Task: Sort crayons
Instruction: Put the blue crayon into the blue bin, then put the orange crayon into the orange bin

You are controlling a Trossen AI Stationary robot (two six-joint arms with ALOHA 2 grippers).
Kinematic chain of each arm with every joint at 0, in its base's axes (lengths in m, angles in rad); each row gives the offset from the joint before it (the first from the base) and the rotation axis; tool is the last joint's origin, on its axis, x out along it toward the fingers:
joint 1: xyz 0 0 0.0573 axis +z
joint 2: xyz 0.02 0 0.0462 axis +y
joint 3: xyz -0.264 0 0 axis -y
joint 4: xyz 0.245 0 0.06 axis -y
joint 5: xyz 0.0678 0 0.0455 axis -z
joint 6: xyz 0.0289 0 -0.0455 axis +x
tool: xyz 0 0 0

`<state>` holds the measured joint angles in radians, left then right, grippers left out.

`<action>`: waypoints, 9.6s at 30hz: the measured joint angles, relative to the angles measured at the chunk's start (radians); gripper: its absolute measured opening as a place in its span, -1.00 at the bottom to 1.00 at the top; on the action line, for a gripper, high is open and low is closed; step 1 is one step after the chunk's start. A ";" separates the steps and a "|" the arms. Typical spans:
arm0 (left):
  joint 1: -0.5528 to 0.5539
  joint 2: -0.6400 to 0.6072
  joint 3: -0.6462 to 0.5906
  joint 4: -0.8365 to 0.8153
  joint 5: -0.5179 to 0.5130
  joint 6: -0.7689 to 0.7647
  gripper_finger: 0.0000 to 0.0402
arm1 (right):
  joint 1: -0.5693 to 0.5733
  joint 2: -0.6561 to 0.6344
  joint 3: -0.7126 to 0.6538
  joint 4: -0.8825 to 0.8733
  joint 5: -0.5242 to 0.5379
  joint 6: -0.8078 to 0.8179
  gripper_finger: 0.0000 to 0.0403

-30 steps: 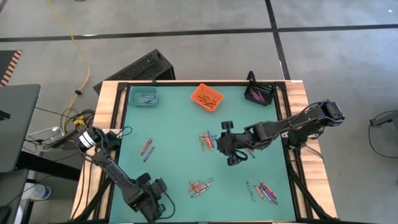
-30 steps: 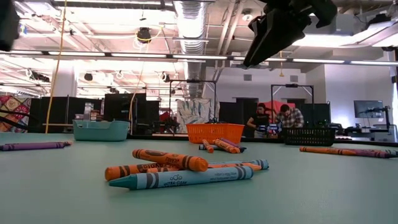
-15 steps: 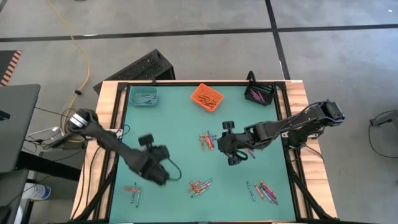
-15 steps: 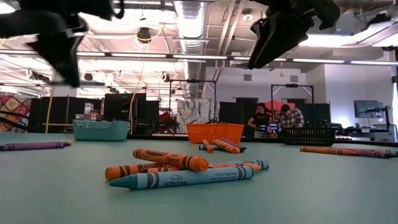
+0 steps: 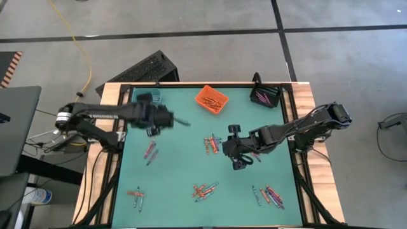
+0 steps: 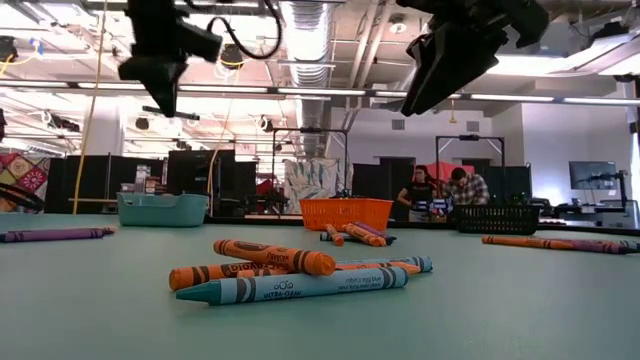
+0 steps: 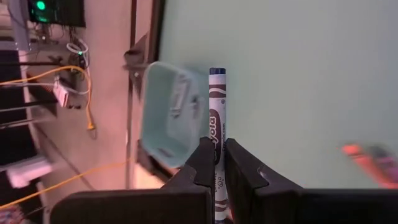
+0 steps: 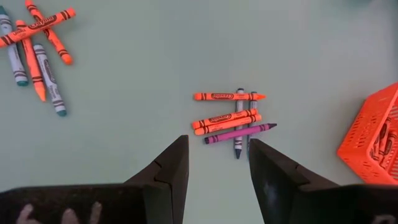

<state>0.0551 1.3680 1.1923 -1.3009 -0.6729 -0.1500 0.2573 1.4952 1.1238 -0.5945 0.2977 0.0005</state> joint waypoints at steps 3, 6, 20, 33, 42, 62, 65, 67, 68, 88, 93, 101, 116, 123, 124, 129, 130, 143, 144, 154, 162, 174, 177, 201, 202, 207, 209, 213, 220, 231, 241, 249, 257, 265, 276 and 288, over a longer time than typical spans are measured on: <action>0.130 -0.007 0.000 0.042 0.004 0.183 -1.00 | 0.014 0.000 0.000 0.000 0.000 0.016 -0.21; 0.255 -0.007 0.000 0.104 0.045 0.368 -1.00 | 0.033 0.000 0.000 -0.001 0.017 0.032 -0.21; 0.724 0.058 -0.006 0.322 0.280 0.749 -1.00 | 0.116 0.001 -0.080 0.021 0.026 0.134 -0.21; 0.875 0.330 -0.006 0.381 0.303 0.820 -1.00 | 0.188 0.001 -0.133 0.056 0.075 0.220 -0.21; 0.903 0.417 -0.006 0.378 0.269 0.816 -0.89 | 0.221 0.001 -0.133 0.057 0.123 0.220 -0.21; 0.881 0.363 -0.006 0.377 0.194 0.739 -0.31 | 0.221 0.001 -0.132 0.057 0.149 0.236 -0.21; 0.866 0.325 -0.006 0.378 0.195 0.734 -0.31 | 0.221 0.001 -0.132 0.056 0.149 0.235 -0.21; 0.851 0.293 -0.006 0.378 0.195 0.730 -0.31 | 0.221 0.001 -0.132 0.056 0.149 0.235 -0.21; 0.844 0.278 -0.006 0.378 0.197 0.729 -0.31 | 0.221 0.001 -0.132 0.056 0.149 0.235 -0.21; 0.506 -0.029 -0.006 0.332 0.327 0.514 -0.31 | 0.218 0.001 -0.132 0.058 0.149 0.238 -0.21; 0.358 -0.041 -0.006 0.280 0.341 0.413 -0.31 | 0.216 0.001 -0.132 0.058 0.149 0.238 -0.21; 0.071 -0.041 -0.006 0.221 0.381 0.215 -0.31 | 0.190 0.001 -0.132 0.058 0.149 0.225 -0.21; -0.405 -0.041 -0.006 0.279 0.377 -0.145 -0.31 | 0.106 0.001 -0.132 0.058 0.149 0.201 -0.21; -0.583 -0.037 -0.006 0.419 0.296 -0.197 -0.31 | 0.100 0.001 -0.132 0.060 0.147 0.200 -0.21; -0.602 -0.030 -0.006 0.441 0.287 -0.193 -0.31 | 0.100 0.001 -0.132 0.060 0.145 0.200 -0.21; -0.667 0.049 -0.006 0.533 0.267 -0.127 -0.31 | 0.100 0.001 -0.132 0.061 0.142 0.199 -0.21; -0.671 0.078 -0.006 0.553 0.272 -0.107 -0.31 | 0.100 0.001 -0.132 0.061 0.141 0.198 -0.21; -0.600 0.397 -0.006 0.915 0.413 0.247 -0.31 | 0.120 0.000 -0.132 0.080 0.119 0.201 -0.21; -0.586 0.408 -0.006 0.930 0.438 0.261 -0.31 | 0.125 0.001 -0.132 0.079 0.119 0.201 -0.21; -0.473 0.502 -0.006 1.018 0.687 0.337 -0.31 | 0.176 0.000 -0.132 0.079 0.117 0.212 -0.21; -0.431 0.534 -0.006 1.044 0.713 0.332 -0.31 | 0.203 0.000 -0.132 0.080 0.119 0.212 -0.21; -0.417 0.564 -0.005 1.056 0.796 0.331 -0.47 | 0.207 0.000 -0.132 0.079 0.120 0.211 -0.21; -0.417 0.565 -0.006 1.051 0.774 0.322 -0.47 | 0.207 0.000 -0.131 0.078 0.121 0.210 -0.21; -0.421 0.564 -0.006 1.047 0.782 0.446 -0.99 | 0.207 0.000 -0.131 0.078 0.122 0.209 -0.21; -0.420 0.560 -0.006 1.042 0.776 0.453 -0.99 | 0.207 0.000 -0.131 0.078 0.122 0.208 -0.21; -0.420 0.519 -0.006 1.008 0.725 0.492 -1.00 | 0.207 0.000 -0.131 0.076 0.126 0.191 -0.21; -0.419 0.489 -0.006 0.984 0.688 0.512 -1.00 | 0.207 0.000 -0.131 0.077 0.154 0.178 -0.21; -0.406 0.408 -0.006 0.946 0.588 0.552 -1.00 | 0.208 0.000 -0.132 0.086 0.227 0.154 -0.21; -0.355 0.220 -0.006 0.959 0.474 0.644 -1.00 | 0.208 0.000 -0.132 0.315 0.254 -0.053 -0.21; -0.293 0.002 -0.005 1.099 0.661 0.765 -1.00 | 0.239 -0.004 -0.132 0.774 0.312 -0.482 -0.21; -0.290 0.008 -0.005 1.154 0.704 0.805 -1.00 | 0.287 -0.005 -0.132 1.078 0.274 -0.742 -0.21; -0.281 0.008 -0.005 1.209 0.732 0.828 -1.00 | 0.283 -0.005 -0.132 1.125 0.167 -0.744 -0.21; -0.268 0.055 -0.004 1.264 0.747 0.845 -1.00 | 0.256 -0.005 -0.132 1.159 0.094 -0.728 -0.22; -0.259 0.081 -0.006 1.277 0.763 0.869 -1.00 | 0.245 -0.005 -0.132 1.107 0.090 -0.691 -0.43; -0.257 0.080 -0.006 1.258 0.764 0.870 -1.00 | 0.244 -0.005 -0.132 1.076 0.109 -0.681 -0.70; -0.243 0.081 -0.006 1.228 0.716 0.807 -0.91 | 0.236 -0.006 -0.131 1.043 0.148 -0.683 -0.96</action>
<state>-0.1874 1.4487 1.1866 -0.0734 0.0428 0.6569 0.4934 1.4895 0.9931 0.4481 0.4462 -0.6822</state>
